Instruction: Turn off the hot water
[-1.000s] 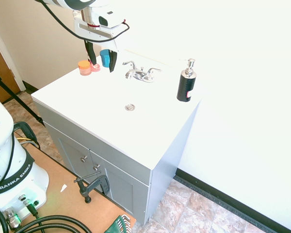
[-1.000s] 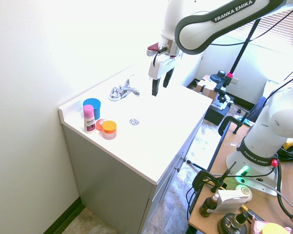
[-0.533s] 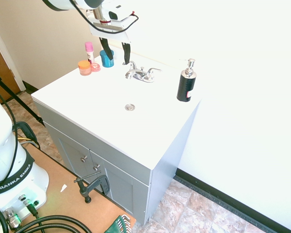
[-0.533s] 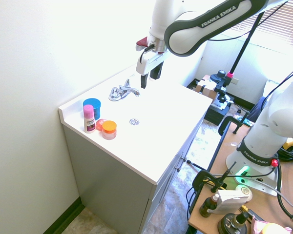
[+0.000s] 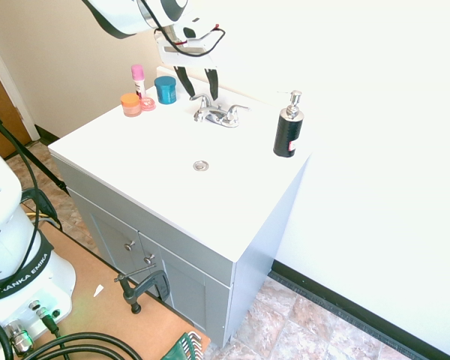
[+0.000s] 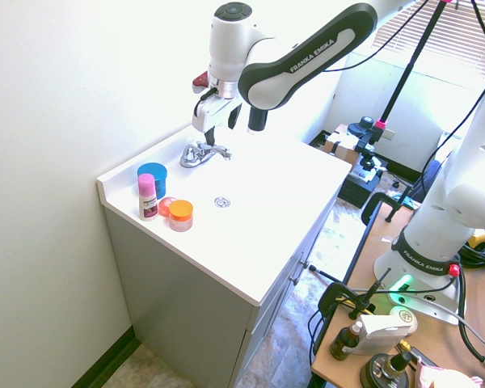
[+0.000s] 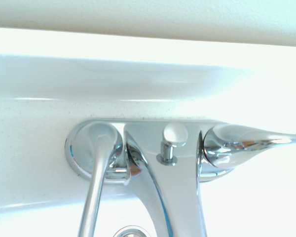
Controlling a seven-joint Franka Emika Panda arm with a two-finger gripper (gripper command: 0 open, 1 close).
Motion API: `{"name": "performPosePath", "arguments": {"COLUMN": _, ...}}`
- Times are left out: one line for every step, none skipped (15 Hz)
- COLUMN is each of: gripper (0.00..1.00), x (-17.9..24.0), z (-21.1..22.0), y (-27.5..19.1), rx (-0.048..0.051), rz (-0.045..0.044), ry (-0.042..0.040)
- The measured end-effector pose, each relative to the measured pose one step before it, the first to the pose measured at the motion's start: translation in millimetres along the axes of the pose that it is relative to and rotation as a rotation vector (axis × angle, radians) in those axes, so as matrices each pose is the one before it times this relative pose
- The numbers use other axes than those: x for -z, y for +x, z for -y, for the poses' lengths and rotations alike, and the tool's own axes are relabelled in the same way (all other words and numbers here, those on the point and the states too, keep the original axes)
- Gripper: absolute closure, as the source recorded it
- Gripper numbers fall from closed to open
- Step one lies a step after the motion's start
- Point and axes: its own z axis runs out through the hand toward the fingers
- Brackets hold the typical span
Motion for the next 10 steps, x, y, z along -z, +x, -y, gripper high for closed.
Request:
{"name": "performPosePath", "arguments": {"gripper": 0.00, "x": -6.13, "z": 2.58, "y": 1.34, "rx": 0.00202, "rz": 0.00081, "ry": -0.00711}}
{"name": "performPosePath", "arguments": {"gripper": 0.00, "x": -6.53, "z": 2.17, "y": -0.17, "rx": 0.00205, "rz": 0.00421, "ry": -0.00747}}
{"name": "performPosePath", "arguments": {"gripper": 0.00, "x": -5.53, "z": 2.40, "y": -0.56, "rx": 0.00243, "rz": 0.00388, "ry": -0.00586}}
{"name": "performPosePath", "arguments": {"gripper": 0.00, "x": -4.74, "z": 3.19, "y": -1.06, "rx": 0.00293, "rz": 0.00378, "ry": -0.00429}}
{"name": "performPosePath", "arguments": {"gripper": 0.00, "x": -3.92, "z": 3.19, "y": -1.16, "rx": 0.00181, "rz": 0.00388, "ry": -0.00281}}
{"name": "performPosePath", "arguments": {"gripper": 0.00, "x": -2.35, "z": 3.44, "y": 0.09, "rx": -0.00127, "rz": 0.00369, "ry": 0.00053}}
{"name": "performPosePath", "arguments": {"gripper": 0.00, "x": -1.33, "z": 3.40, "y": -0.40, "rx": -0.00118, "rz": 0.00480, "ry": 0.00226}}
{"name": "performPosePath", "arguments": {"gripper": 0.00, "x": -0.19, "z": 3.65, "y": 0.25, "rx": 0.00080, "rz": 0.00264, "ry": 0.00346}}
{"name": "performPosePath", "arguments": {"gripper": 0.00, "x": 0.57, "z": 5.09, "y": 0.05, "rx": 0.00299, "rz": 0.00313, "ry": 0.00353}}
{"name": "performPosePath", "arguments": {"gripper": 0.00, "x": 2.28, "z": 6.57, "y": 0.03, "rx": 0.00315, "rz": 0.00091, "ry": 0.00434}}
